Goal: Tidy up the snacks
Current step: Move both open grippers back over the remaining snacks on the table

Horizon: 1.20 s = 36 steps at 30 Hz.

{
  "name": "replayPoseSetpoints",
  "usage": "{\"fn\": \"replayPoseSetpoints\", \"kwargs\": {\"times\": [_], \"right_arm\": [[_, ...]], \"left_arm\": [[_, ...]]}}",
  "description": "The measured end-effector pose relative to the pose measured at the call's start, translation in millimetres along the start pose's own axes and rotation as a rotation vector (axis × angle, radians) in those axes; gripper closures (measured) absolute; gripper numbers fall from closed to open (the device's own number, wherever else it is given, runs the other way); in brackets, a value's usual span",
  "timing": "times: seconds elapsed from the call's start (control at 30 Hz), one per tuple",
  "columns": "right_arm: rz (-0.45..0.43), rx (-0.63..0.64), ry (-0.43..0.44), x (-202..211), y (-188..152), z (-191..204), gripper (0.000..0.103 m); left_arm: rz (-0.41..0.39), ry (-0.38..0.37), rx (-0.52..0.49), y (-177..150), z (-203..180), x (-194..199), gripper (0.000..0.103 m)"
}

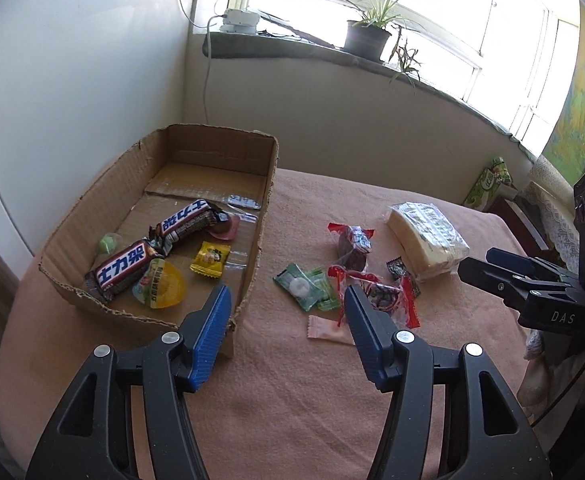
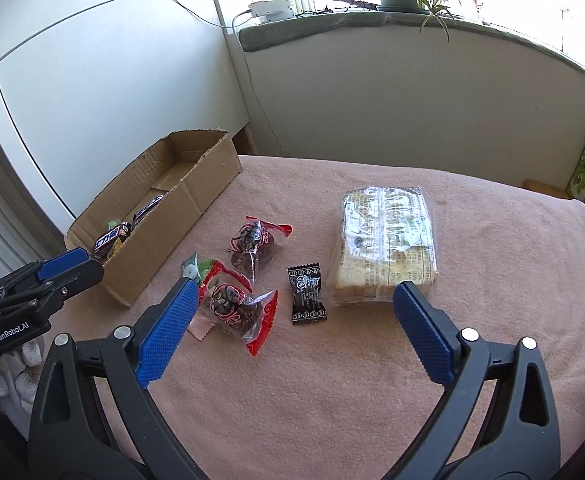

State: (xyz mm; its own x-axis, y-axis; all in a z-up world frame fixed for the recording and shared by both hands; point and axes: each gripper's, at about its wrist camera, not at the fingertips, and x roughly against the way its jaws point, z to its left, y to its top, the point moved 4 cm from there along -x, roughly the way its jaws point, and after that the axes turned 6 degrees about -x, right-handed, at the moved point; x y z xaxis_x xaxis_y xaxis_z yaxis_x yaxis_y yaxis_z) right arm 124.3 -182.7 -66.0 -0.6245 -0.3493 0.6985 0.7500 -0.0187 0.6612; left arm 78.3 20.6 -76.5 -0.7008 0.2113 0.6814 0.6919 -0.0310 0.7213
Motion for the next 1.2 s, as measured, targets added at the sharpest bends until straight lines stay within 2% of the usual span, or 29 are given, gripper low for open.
{"fn": "replayPoseSetpoints", "kwargs": {"times": [0.13,0.27,0.4,0.47,0.53,0.77,0.9,1.13,1.2], "right_arm": [[0.026,0.039,0.022,-4,-8,3,0.004],[0.044,0.098,0.063,-8,-12,14,0.014],[0.076,0.166,0.111,-18,-14,30,0.018],[0.100,0.210,0.138,-25,-15,39,0.034],[0.128,0.255,0.148,-33,-16,47,0.040],[0.198,0.330,0.183,-62,-18,65,0.045],[0.230,0.339,0.177,-77,-18,66,0.050],[0.271,0.347,0.164,-91,-21,62,0.051],[0.278,0.343,0.153,-93,-22,60,0.054]], "left_arm": [[0.040,-0.026,-0.021,-13,-14,-9,0.045],[0.070,-0.043,-0.029,-22,-23,-16,0.049],[0.102,-0.056,-0.035,-30,-27,-25,0.054],[0.114,-0.062,-0.036,-32,-28,-28,0.057],[0.123,-0.070,-0.036,-34,-29,-30,0.058],[0.143,-0.082,-0.035,-39,-28,-35,0.060],[0.154,-0.092,-0.042,-39,-29,-40,0.060],[0.169,-0.101,-0.052,-39,-31,-52,0.060],[0.167,-0.110,-0.061,-38,-33,-55,0.060]]}}
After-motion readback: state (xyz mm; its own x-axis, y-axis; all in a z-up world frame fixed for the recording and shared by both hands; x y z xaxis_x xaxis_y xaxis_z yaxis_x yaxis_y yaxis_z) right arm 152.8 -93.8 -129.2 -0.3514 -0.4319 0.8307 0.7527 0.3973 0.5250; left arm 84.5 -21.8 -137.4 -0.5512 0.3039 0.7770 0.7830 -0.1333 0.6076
